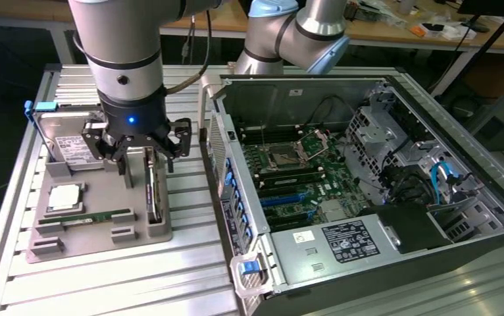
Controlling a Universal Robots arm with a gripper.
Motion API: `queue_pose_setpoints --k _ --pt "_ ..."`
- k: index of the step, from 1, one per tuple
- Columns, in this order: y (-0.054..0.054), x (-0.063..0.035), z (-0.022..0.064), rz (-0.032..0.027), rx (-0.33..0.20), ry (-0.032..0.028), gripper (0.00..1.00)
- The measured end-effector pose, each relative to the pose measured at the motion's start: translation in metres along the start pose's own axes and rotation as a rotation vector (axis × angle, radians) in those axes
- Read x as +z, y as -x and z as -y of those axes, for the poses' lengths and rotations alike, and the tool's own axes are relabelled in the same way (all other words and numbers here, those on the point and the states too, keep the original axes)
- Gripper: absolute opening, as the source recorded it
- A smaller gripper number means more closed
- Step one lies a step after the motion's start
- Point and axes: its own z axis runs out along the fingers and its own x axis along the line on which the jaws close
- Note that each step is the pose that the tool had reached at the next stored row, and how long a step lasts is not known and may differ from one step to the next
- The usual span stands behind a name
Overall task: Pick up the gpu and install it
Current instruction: 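Reach for the gpu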
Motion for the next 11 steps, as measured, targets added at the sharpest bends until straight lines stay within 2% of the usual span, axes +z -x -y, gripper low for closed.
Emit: queue_pose_setpoints --k 11 --pt "0.0 0.0186 0.0009 0.0 0.0 0.0 0.78"
